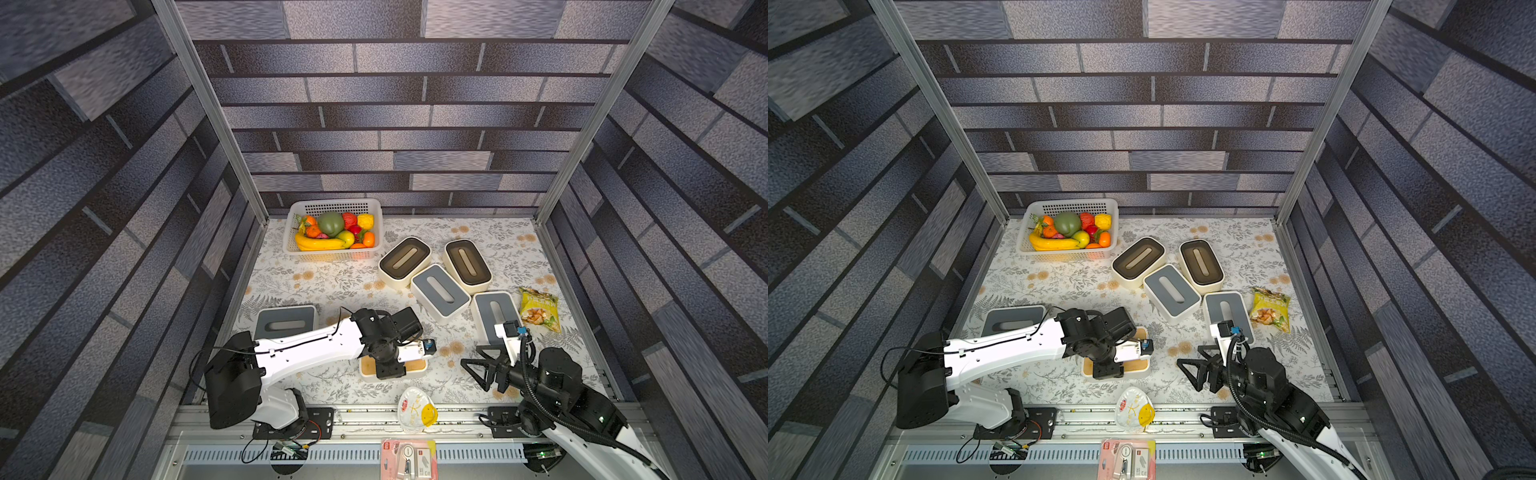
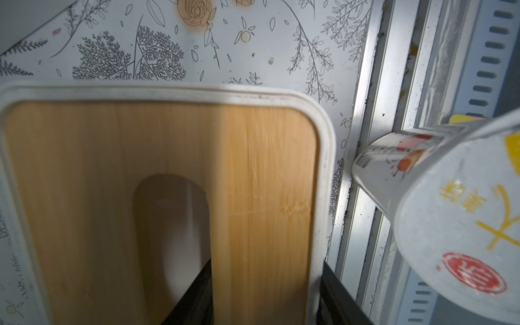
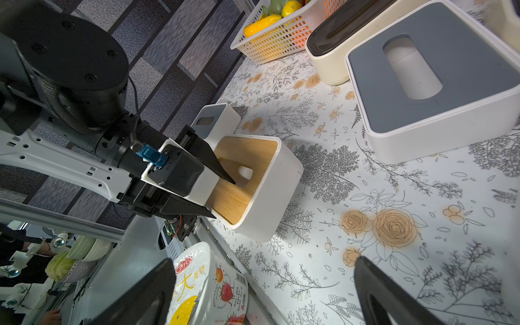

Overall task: Stack the tissue boxes
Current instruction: Place the tissue box at the center of the board.

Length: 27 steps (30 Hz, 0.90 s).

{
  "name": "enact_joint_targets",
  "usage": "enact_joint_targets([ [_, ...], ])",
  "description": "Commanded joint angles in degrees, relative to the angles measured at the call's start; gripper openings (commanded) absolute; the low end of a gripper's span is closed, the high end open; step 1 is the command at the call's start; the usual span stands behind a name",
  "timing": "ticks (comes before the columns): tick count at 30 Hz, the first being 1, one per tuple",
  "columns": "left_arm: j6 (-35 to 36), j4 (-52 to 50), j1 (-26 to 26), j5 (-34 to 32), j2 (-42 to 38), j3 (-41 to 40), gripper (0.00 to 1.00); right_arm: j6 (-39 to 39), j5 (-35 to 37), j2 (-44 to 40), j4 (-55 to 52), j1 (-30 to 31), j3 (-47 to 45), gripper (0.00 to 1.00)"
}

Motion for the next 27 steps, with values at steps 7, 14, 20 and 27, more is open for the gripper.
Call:
enact_joint_targets([
  [7, -0.4, 1.7, -0.9, -1.9, 1.9, -0.2, 0.48, -0.9, -1.0, -0.7, 1.4, 0.4, -0.7, 1.0],
  [14, -0.4, 2.1, -1.0, -3.1, 3.1, -0.1, 0.48, -0.8, -1.5, -0.4, 1.5, 0.4, -1.0, 1.0],
  [20, -0.1, 3.4, -1.3, -3.9, 3.2, -1.0, 0.48, -0.7, -1.4, -0.1, 1.4, 0.4, -1.0, 1.0],
  [27, 0.4, 5.6, -1.7, -4.6, 2.7, -2.7, 0.48, -0.8, -1.4, -0.1, 1.5, 0.4, -1.0, 1.0],
])
